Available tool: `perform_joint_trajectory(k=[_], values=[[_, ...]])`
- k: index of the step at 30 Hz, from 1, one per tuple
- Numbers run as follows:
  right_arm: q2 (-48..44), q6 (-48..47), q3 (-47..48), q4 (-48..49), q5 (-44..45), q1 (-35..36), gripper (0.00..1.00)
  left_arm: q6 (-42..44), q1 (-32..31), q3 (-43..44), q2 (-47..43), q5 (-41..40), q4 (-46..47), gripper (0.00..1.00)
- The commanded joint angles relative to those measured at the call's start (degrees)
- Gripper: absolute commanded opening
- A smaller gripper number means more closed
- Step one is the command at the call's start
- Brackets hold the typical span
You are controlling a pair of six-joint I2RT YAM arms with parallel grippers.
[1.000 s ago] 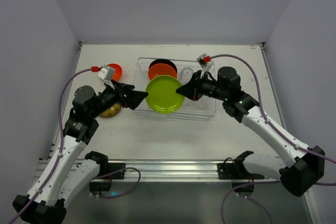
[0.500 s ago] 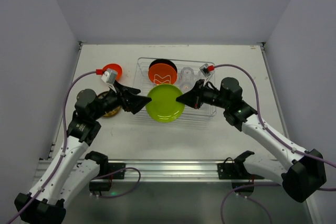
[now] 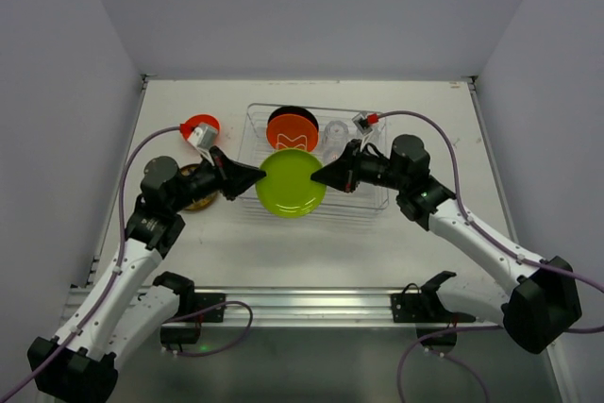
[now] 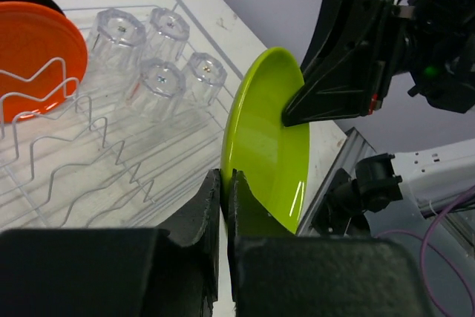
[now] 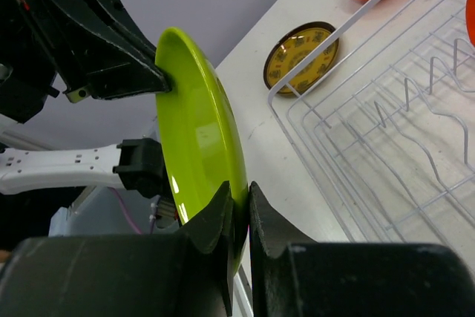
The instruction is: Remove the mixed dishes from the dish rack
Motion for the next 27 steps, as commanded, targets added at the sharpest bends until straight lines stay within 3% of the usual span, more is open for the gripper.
perform_joint_trajectory(k=[1,6,9,10,12,15,16,20,22,23,26,27], values=[[1.3,1.5,4.8,4.8,-1.0,0.6,0.0,0.9,-0.4,2.0,1.1,2.4,1.1,0.0],[2.4,1.3,7.6,4.3,-0.2,0.6,0.0,2.6,-0.5,4.5,1.4,-3.2,-1.8,0.0],[2.8,2.3,7.9,5.1,0.2,0.6,0.6,2.4,-0.5,6.8,1.1,-13.4,-7.0,0.0],[2.8,2.6,8.0,5.0,0.6,0.6,0.98,1.8,-0.5,8.2,0.9,-16.1,-8.2,0.0],[2.9,2.4,8.3,4.1,1.7,0.6,0.99,-0.2,-0.5,9.4,0.2,-21.7,-11.2,0.0],[2.1,0.1,9.0,-2.4,6.4,0.6,0.99,-3.4,-0.4,13.8,0.4,-36.8,-19.9,0.0],[0.7,-1.5,8.8,-4.2,8.3,0.4,0.99,-4.0,-0.4,14.7,0.6,-46.4,-22.0,0.0],[-4.7,-4.4,6.4,-8.9,16.7,-0.4,0.99,-8.2,3.6,17.6,2.2,-61.2,-29.3,0.0],[-6.9,-5.4,4.7,-10.7,19.1,-0.6,0.99,-10.6,9.0,16.2,2.5,-61.0,-29.9,0.0],[-8.9,-6.4,4.2,-11.1,19.5,-0.8,0.99,-11.1,17.0,15.0,2.5,-59.1,-29.4,0.0],[-12.1,-9.0,2.3,-13.0,20.8,-1.2,0.99,-13.0,31.7,9.1,3.1,-47.4,-24.9,0.0],[-14.3,-9.8,1.8,-14.8,21.0,-1.3,0.99,-14.1,33.6,7.4,3.5,-43.9,-22.1,0.0]])
